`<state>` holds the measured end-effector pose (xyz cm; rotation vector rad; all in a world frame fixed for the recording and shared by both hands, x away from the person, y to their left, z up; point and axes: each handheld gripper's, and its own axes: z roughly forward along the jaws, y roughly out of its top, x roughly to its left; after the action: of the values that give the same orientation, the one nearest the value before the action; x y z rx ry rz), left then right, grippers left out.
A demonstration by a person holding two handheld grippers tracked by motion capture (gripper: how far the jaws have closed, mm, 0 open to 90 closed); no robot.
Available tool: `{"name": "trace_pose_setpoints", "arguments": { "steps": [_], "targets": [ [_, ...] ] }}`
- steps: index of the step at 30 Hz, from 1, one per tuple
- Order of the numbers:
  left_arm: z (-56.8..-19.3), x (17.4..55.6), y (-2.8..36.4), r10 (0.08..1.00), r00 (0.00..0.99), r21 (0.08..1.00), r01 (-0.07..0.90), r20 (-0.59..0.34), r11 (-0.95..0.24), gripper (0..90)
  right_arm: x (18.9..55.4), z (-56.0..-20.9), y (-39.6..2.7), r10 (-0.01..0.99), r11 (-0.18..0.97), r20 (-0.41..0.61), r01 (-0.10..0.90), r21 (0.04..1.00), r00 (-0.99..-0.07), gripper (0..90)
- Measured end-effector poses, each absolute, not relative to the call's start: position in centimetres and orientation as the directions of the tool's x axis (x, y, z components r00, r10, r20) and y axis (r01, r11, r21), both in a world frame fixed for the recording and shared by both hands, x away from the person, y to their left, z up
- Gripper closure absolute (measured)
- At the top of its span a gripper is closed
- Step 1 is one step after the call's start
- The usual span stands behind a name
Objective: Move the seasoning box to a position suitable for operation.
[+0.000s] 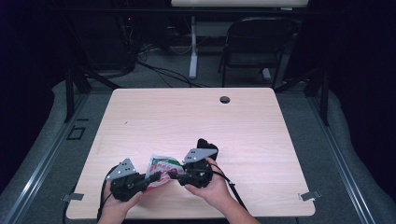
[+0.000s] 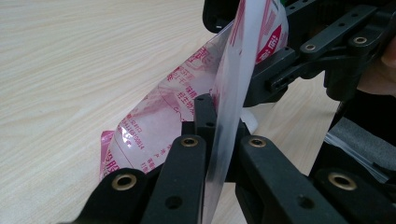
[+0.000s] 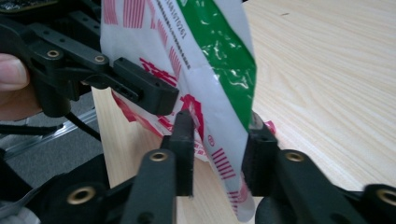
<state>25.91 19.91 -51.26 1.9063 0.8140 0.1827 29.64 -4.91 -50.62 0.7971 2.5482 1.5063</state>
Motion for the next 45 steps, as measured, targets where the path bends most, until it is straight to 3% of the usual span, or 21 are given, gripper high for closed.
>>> {"name": "trace_pose_setpoints", "arguments": {
  "steps": [9, 37, 45],
  "targets": [
    [-51.5, 26.0, 19.9, 0.615, 0.756, 0.845, 0.466, -0.225, -0.263, 90.0, 29.8, -50.8, -4.6, 0.438, 0.416, 0.196, 0.391, 0.821, -0.878, 87.5],
    [-51.0, 26.1, 20.6, 0.634, 0.746, 0.861, 0.444, -0.201, -0.249, 89.6, 30.0, -49.4, -3.3, 0.417, 0.486, 0.077, 0.294, 0.823, -0.906, 90.0],
    [-50.8, 26.0, 20.9, 0.623, 0.758, 0.871, 0.425, -0.195, -0.245, 78.0, 29.6, -49.3, -3.3, 0.408, 0.481, 0.052, 0.263, 0.836, -0.912, 90.0]
  ]
}}
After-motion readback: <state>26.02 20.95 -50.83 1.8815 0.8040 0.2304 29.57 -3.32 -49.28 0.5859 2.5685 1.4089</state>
